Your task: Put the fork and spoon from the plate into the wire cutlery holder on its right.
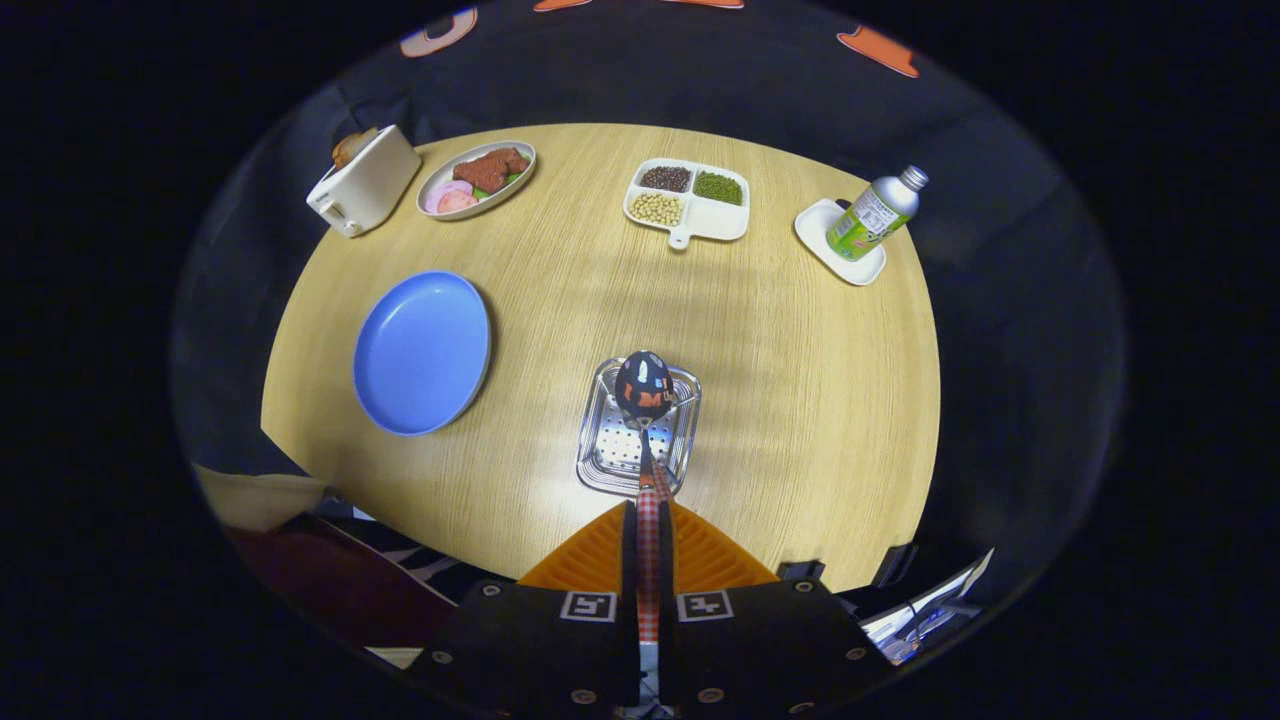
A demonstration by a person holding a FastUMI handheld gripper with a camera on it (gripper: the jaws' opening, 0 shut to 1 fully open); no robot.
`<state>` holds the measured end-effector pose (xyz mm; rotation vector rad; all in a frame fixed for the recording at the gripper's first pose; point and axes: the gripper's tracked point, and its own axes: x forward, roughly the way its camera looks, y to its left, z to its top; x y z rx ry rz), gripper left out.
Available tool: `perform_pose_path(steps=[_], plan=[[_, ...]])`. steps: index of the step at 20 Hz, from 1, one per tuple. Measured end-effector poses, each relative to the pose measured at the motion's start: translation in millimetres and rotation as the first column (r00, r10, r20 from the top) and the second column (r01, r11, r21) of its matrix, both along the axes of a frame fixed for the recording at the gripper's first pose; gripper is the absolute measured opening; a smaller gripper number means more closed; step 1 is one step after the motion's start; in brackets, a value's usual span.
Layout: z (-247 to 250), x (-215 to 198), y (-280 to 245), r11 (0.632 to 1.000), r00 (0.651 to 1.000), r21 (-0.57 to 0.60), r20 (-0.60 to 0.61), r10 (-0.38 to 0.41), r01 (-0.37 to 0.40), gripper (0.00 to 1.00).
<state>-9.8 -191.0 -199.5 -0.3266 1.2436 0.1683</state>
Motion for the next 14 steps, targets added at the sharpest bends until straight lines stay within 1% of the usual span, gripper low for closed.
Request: perform_pose_path(steps=[2, 3, 7, 11, 14], plan=[[7, 6, 2, 1.000, 1.000, 0.010, 0.010, 0.000, 0.000, 0.08], [6, 2, 0, 1.000, 1.000, 0.016, -0.003, -0.001, 0.001, 0.08], [3, -22, -8, 1.000, 0.994, -0.002, -0.105, 0.015, -0.015, 0.08], [-6, -12, -6, 0.999, 0.989, -0.021, -0.143, 0.040, -0.044, 0.08], [-19, -3, -5, 0.995, 0.975, -0.047, -0.206, 0.081, -0.092, 0.08]])
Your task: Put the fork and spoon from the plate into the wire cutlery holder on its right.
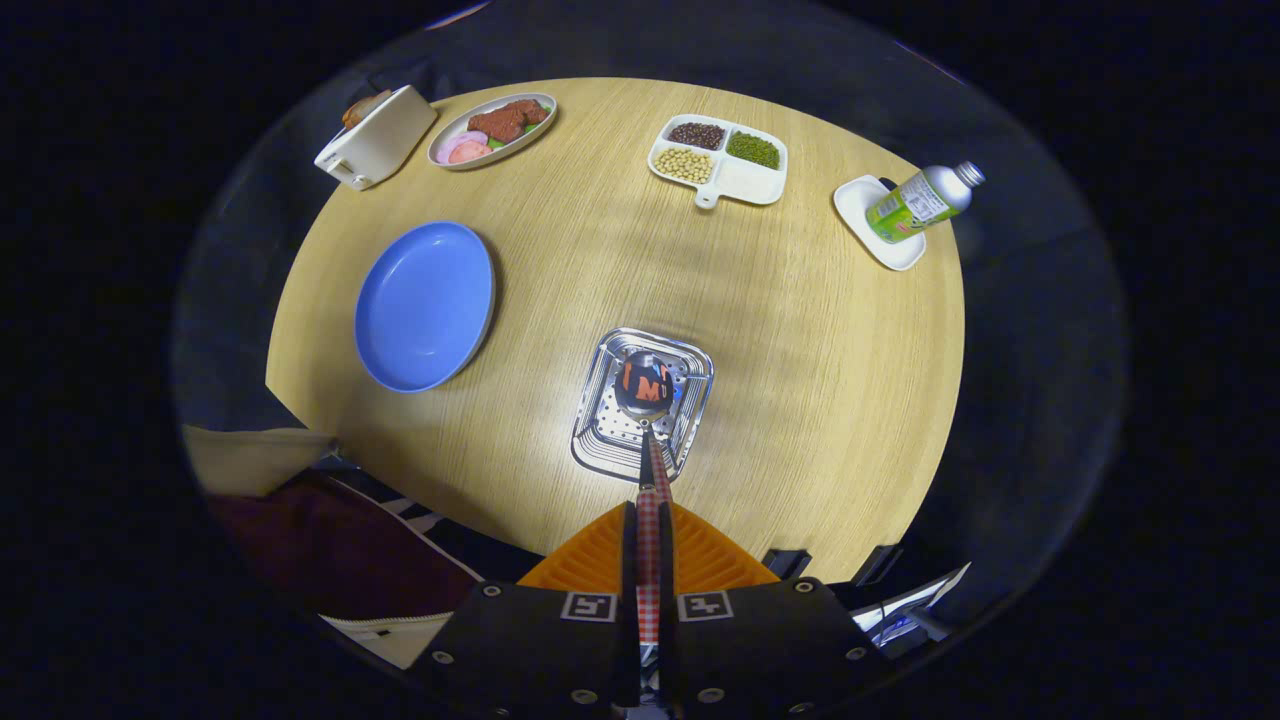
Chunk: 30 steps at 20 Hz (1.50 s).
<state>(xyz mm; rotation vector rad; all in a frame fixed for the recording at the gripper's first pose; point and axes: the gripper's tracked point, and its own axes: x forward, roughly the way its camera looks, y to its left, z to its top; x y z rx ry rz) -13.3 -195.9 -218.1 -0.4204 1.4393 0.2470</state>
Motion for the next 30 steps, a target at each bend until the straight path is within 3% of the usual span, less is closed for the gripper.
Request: perform_pose_path(steps=[6, 10, 12, 15, 17, 20, 22, 26, 28, 30], plan=[[-19, 9, 4, 0.998, 0.995, -0.038, -0.090, 0.048, -0.052, 0.08], [-16, 18, 16, 1.000, 0.998, 0.013, -0.058, 0.006, -0.005, 0.14], [-7, 26, 18, 0.998, 0.999, 0.050, -0.007, -0.036, 0.036, 0.27], [12, 42, 19, 0.986, 0.986, 0.132, 0.123, -0.115, 0.099, 0.66], [30, 53, 20, 0.970, 0.957, 0.208, 0.229, -0.176, 0.128, 0.88], [65, 70, 13, 0.938, 0.868, 0.316, 0.416, -0.272, 0.142, 0.98], [95, 80, 6, 0.913, 0.764, 0.383, 0.544, -0.345, 0.139, 0.98], [160, 87, -10, 0.875, 0.526, 0.477, 0.723, -0.447, 0.087, 0.98], [182, 81, -17, 0.865, 0.439, 0.500, 0.766, -0.469, 0.052, 0.98], [196, 72, -21, 0.851, 0.380, 0.524, 0.782, -0.494, 0.026, 0.99]])
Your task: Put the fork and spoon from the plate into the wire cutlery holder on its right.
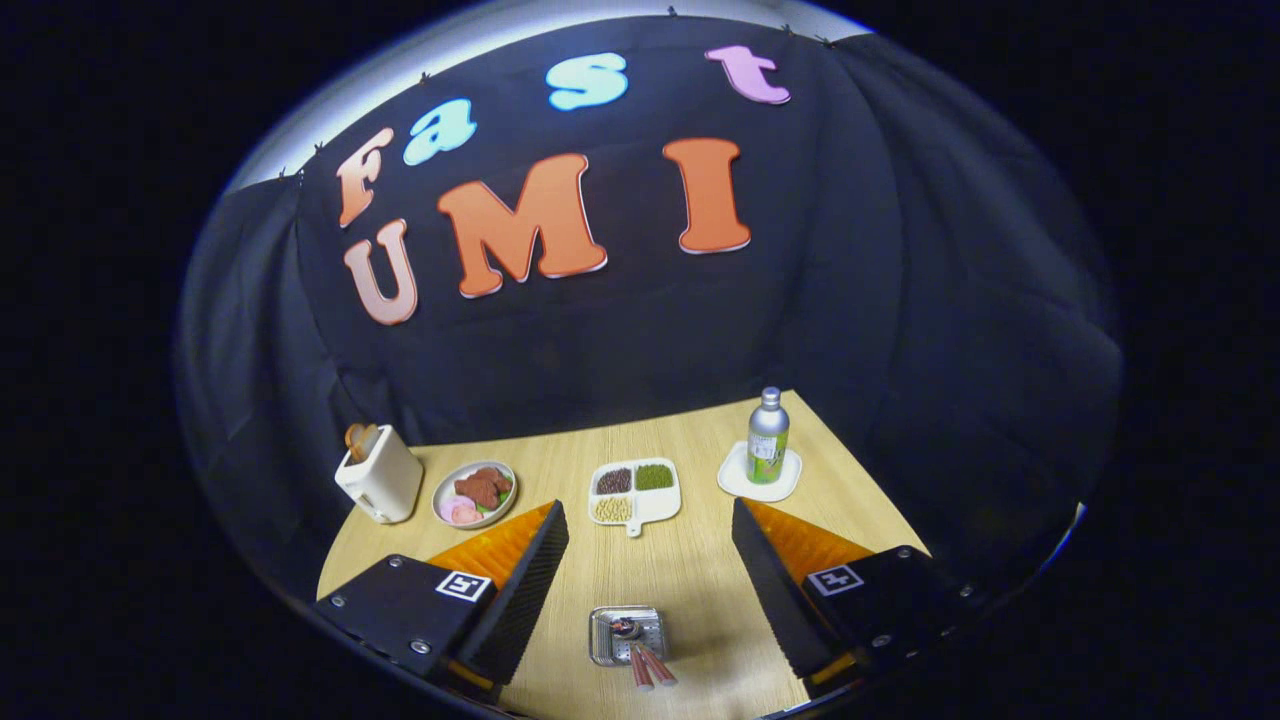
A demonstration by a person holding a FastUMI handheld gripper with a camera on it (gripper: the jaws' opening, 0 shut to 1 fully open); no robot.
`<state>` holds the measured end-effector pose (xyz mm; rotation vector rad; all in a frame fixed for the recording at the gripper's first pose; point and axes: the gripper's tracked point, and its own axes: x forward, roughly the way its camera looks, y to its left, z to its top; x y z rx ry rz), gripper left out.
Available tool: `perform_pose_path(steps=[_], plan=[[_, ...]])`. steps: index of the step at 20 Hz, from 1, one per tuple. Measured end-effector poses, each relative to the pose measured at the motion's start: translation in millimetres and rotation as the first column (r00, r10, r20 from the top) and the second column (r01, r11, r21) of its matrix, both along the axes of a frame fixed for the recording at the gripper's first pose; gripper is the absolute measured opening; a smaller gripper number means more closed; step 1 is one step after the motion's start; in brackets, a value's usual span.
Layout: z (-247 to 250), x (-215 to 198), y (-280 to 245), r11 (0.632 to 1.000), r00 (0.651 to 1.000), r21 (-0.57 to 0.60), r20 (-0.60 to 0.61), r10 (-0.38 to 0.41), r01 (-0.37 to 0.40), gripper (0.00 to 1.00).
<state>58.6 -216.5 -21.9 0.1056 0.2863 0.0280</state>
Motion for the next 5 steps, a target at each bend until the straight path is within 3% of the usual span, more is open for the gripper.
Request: perform_pose_path(steps=[5], plan=[[25, -17, -11, 0.999, 0.988, 0.049, 0.152, -0.023, 0.016, 0.99]])
